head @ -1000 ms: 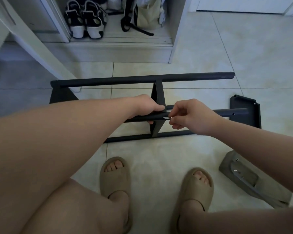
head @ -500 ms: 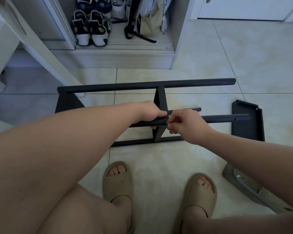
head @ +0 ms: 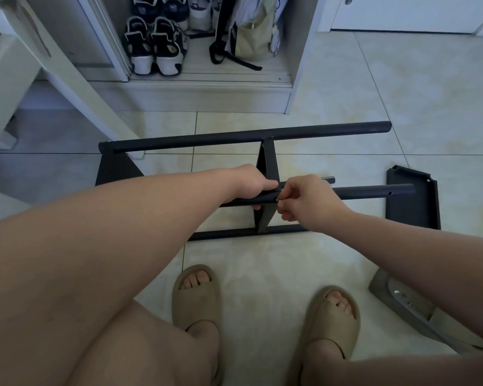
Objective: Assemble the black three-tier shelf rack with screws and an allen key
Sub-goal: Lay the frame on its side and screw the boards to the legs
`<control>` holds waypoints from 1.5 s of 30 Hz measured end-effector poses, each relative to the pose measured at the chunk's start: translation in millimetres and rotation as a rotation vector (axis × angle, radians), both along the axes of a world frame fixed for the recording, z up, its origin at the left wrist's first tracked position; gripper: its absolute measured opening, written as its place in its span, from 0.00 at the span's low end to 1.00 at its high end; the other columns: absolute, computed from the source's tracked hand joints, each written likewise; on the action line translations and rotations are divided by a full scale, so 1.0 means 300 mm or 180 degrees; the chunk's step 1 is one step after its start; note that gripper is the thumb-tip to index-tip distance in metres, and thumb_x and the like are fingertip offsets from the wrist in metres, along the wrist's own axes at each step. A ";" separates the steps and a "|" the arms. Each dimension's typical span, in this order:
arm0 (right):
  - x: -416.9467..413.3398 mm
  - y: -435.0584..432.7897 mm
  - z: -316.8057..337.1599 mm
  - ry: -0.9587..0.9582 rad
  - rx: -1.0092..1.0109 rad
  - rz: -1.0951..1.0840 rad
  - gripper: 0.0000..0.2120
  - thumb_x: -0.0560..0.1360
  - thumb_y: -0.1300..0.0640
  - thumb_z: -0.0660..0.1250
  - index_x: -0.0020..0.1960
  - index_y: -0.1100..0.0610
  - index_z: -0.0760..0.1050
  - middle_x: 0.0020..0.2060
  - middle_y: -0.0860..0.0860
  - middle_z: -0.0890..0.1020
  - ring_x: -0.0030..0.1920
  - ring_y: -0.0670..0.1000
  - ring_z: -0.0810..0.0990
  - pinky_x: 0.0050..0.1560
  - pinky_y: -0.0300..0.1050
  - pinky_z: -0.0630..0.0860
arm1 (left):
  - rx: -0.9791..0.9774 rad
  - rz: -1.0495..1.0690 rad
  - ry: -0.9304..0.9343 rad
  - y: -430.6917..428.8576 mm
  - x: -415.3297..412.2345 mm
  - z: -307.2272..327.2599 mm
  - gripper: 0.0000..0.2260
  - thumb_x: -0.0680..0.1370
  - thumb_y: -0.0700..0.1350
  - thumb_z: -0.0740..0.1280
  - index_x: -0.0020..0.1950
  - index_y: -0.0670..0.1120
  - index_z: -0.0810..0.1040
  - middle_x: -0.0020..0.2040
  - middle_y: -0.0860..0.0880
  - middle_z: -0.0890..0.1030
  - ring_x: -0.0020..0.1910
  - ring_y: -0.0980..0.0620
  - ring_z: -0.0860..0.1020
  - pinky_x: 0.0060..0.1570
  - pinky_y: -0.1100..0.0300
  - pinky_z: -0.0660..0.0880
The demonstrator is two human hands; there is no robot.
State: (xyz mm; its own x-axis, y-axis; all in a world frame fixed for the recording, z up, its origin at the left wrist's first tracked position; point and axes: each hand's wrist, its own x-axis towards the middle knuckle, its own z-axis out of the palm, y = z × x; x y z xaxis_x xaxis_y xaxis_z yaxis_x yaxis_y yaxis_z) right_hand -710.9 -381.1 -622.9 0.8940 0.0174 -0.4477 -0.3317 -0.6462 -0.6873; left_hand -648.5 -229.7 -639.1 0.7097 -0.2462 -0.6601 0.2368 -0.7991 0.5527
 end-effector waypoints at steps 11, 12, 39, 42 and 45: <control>0.000 -0.037 0.002 0.0508 0.1108 -0.0562 0.06 0.79 0.70 0.68 0.44 0.64 0.77 0.37 0.60 0.84 0.33 0.53 0.83 0.44 0.50 0.86 | -0.0096 0.0050 -0.0034 -0.003 -0.004 0.002 0.20 0.83 0.55 0.61 0.58 0.40 0.82 0.36 0.47 0.83 0.33 0.54 0.78 0.41 0.58 0.69; 0.009 -0.038 0.006 0.0430 0.0879 -0.0369 0.07 0.79 0.70 0.68 0.43 0.63 0.77 0.37 0.61 0.84 0.33 0.53 0.83 0.44 0.50 0.86 | -0.0102 0.0056 -0.0027 -0.002 -0.004 0.002 0.19 0.83 0.55 0.61 0.58 0.41 0.82 0.37 0.47 0.83 0.33 0.54 0.78 0.41 0.58 0.69; 0.013 -0.009 -0.028 0.0037 0.0201 -0.0122 0.09 0.78 0.68 0.67 0.41 0.59 0.77 0.37 0.58 0.86 0.36 0.52 0.87 0.48 0.53 0.85 | -0.0149 0.0037 0.0020 0.008 -0.005 -0.004 0.19 0.82 0.56 0.61 0.56 0.43 0.83 0.38 0.48 0.84 0.38 0.52 0.77 0.46 0.57 0.70; 0.018 -0.009 -0.025 -0.0227 -0.0413 0.0344 0.08 0.78 0.64 0.67 0.41 0.55 0.76 0.36 0.53 0.85 0.37 0.49 0.86 0.37 0.40 0.81 | -0.0140 0.0023 0.0040 0.009 -0.006 -0.002 0.19 0.82 0.57 0.61 0.55 0.43 0.84 0.38 0.48 0.84 0.40 0.52 0.77 0.45 0.58 0.70; 0.023 -0.004 -0.027 -0.0386 -0.0768 0.0574 0.10 0.78 0.60 0.68 0.39 0.52 0.73 0.40 0.53 0.84 0.43 0.54 0.84 0.38 0.44 0.79 | -0.0095 0.0011 0.0043 0.008 -0.005 0.002 0.19 0.82 0.57 0.61 0.55 0.44 0.84 0.38 0.49 0.85 0.42 0.51 0.77 0.46 0.57 0.70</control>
